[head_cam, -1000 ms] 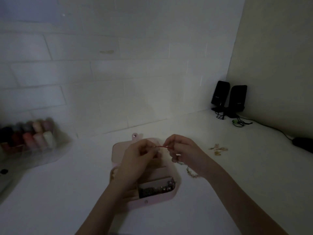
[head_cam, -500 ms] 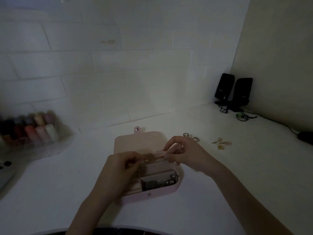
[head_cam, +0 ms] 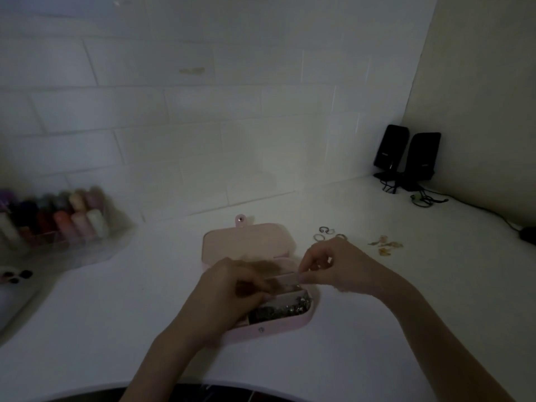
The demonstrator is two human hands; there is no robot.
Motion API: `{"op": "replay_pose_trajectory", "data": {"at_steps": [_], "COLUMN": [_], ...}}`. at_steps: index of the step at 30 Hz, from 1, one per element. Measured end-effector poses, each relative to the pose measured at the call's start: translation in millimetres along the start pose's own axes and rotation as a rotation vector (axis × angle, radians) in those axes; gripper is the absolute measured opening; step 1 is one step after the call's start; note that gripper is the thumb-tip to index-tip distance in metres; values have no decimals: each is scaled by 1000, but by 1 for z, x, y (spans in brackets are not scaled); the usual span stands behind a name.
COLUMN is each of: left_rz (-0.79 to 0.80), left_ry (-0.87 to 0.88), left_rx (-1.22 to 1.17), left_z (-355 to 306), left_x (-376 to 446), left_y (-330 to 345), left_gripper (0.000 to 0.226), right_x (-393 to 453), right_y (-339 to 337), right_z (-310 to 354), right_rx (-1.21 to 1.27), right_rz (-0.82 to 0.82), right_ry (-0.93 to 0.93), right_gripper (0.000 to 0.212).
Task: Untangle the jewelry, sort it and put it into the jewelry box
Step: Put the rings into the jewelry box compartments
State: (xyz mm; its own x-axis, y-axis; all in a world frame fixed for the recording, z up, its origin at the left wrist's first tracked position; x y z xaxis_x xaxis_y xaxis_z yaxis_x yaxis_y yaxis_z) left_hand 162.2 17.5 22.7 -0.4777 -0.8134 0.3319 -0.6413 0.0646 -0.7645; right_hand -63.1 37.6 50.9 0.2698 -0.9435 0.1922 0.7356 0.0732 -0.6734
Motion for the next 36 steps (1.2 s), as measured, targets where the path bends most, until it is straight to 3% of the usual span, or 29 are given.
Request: {"op": "replay_pose_trajectory", "data": {"at_steps": [5,10,17,20,26,29,36], "left_rz": [22,17,-14,-32,-9,3,19], "left_ry": [-16,-11,-14,-5,-17,-23,-47], "left_rx": [36,24,-16,-12,-8,-1,-2], "left_z": [4,2,6,4,5,6,10], "left_x": [1,0,-1,-1,-1,-1,-1], "left_y": [8,8,12,11,11,11,13], "left_gripper": [27,45,29,36,36,38,21], "right_x": [-4,-5,-3,-5,-7,-5,-4], "right_y": [9,12,18,15,6,12,15], "right_z": [-1,-2,2,2,2,3,1], "right_rx": [-141,-169,-214,-168,-92,-17,163], "right_rz": [86,128,180,180,373,362,343], "right_ry": [17,68,120,101,169,233,393], "right_gripper": [10,12,11,14,31,32,34]}}
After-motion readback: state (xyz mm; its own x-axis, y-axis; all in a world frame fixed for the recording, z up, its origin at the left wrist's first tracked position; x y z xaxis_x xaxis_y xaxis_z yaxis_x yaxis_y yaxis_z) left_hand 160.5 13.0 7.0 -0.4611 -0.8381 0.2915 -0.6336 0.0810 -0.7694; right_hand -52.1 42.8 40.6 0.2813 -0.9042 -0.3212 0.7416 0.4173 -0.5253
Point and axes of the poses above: each hand's wrist, its own x-axis towards the middle knuckle, its own y-axis out of the palm, z = x × y, the point moved 1 cm from there along x, towards the middle knuckle, and after that the axes turned 5 degrees about -y, right-handed, at the moved point
